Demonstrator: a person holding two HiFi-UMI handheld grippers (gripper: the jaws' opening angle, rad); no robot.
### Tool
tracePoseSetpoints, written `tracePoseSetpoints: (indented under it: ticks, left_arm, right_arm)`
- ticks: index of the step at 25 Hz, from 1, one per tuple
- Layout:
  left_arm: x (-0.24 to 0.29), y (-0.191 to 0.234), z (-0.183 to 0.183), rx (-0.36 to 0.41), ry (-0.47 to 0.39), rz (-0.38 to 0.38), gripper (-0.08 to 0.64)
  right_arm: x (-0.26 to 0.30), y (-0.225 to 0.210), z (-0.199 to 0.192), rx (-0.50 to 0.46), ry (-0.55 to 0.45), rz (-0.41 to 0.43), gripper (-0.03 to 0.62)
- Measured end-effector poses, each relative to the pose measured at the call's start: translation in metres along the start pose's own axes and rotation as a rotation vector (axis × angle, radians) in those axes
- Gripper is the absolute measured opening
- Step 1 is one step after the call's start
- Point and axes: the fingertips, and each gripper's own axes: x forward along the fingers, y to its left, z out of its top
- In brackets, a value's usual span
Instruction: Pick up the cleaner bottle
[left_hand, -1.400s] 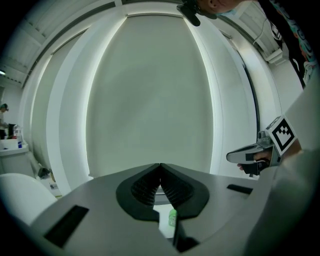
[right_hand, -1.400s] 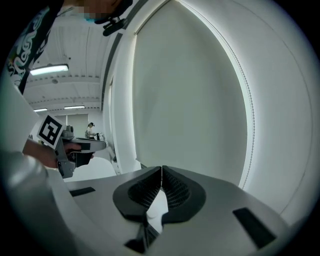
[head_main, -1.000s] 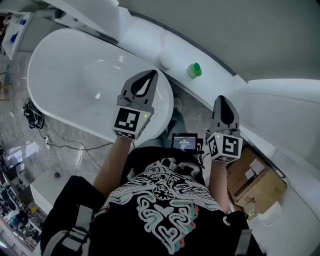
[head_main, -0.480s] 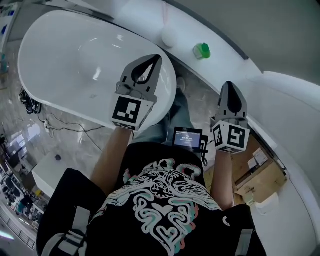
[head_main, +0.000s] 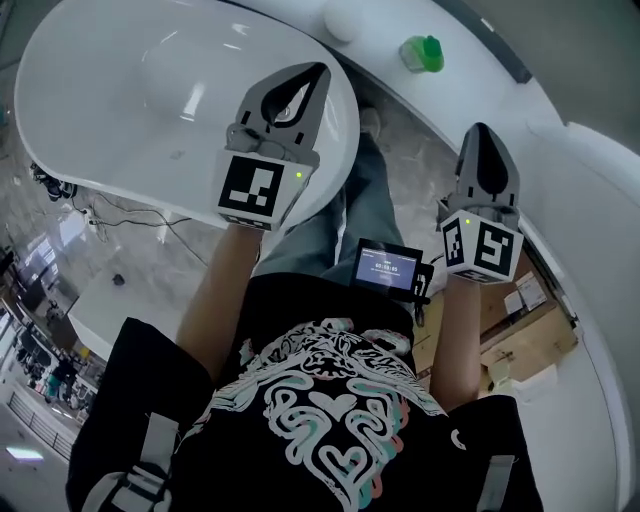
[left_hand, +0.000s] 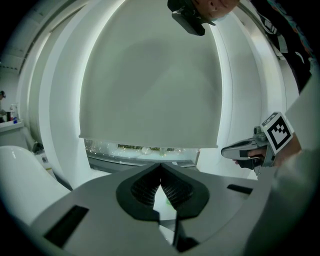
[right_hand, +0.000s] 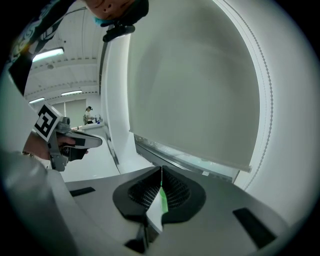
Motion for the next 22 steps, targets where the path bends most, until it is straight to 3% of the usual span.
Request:
tracePoseSetpoints:
  ticks: [12, 16, 22]
  left_arm:
    - [0.021, -0.006, -0.054, -0.036, 0.053, -0.010, 0.014]
    - [0.028, -0.009, -0.058, -0.054, 0.008, -0.005, 0.014]
    - [0.033, -0.009, -0.070, -0.059, 0.016, -0.008, 0.015]
  right_arm:
    - [0.017, -0.008, -0.061, 0.019, 0.072, 0.011, 0.028]
    - [0.017, -0.011, -0.075, 0.027, 0.089, 0.011, 0.028]
    - [0.022, -0.019, -0.082, 0.042, 0.070, -0.015, 0.028]
